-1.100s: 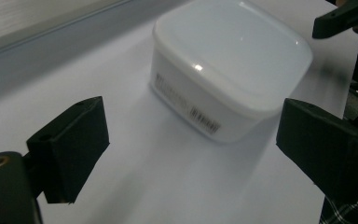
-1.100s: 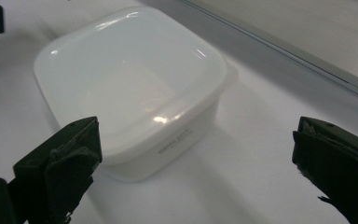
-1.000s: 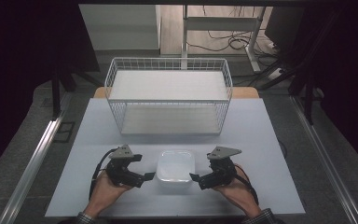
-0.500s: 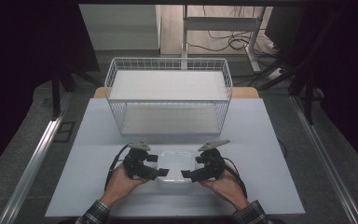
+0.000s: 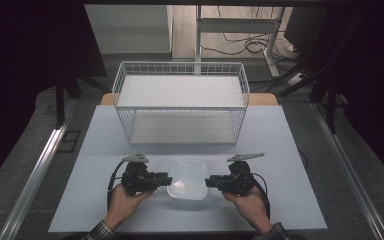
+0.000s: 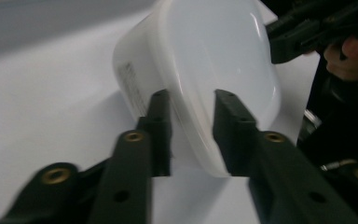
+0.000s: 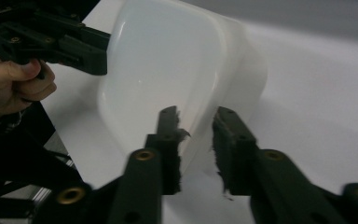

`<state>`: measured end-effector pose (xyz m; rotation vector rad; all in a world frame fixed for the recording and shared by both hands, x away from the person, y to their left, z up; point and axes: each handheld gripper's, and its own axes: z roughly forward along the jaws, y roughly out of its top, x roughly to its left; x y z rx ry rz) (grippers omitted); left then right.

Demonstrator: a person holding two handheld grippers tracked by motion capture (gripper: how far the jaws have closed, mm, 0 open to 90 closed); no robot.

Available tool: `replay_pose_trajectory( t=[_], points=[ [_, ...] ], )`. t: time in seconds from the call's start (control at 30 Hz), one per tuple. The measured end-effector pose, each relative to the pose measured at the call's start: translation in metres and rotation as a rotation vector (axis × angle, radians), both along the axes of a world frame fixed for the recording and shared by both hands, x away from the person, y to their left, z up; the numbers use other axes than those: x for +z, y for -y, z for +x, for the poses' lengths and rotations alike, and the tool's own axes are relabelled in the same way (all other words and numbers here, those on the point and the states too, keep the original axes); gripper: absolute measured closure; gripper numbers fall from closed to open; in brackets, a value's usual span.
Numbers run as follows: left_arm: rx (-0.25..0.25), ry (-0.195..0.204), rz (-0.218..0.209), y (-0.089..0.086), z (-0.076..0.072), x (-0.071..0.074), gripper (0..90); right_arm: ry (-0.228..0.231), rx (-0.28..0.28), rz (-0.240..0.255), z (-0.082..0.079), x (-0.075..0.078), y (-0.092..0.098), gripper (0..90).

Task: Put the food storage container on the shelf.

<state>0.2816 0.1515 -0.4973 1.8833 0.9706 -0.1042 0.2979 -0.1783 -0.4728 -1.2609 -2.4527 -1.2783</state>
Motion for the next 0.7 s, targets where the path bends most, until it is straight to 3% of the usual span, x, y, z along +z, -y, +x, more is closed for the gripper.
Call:
replay_pose_trajectory(
  t=[0.07, 0.1, 0.13, 0.3, 0.43, 0.7],
  points=[
    [0.024, 0.026, -0.007, -0.002, -0.001, -0.001, 79.9, 0.052, -0.006, -0.02, -0.004, 0.003, -0.001, 79.8],
    [0.024, 0.026, -0.007, -0.002, -0.001, -0.001, 80.0, 0.052, -0.006, -0.02, -0.004, 0.003, -0.001, 79.8],
    [0.037, 0.02, -0.014, -0.002, -0.001, -0.002, 80.0, 0.097, -0.013, -0.037, -0.005, 0.002, -0.003, 79.9],
    [0.058, 0.026, -0.014, 0.0, -0.003, -0.002, 80.2, 0.108, -0.031, -0.024, -0.006, 0.001, -0.003, 79.9],
    [0.08, 0.04, -0.009, 0.002, -0.003, 0.001, 80.3, 0.146, -0.061, -0.036, -0.006, 0.001, -0.006, 79.3],
    [0.094, 0.081, -0.017, 0.0, -0.002, 0.016, 80.3, 0.203, -0.075, -0.013, -0.003, 0.014, -0.008, 79.2]
  ],
)
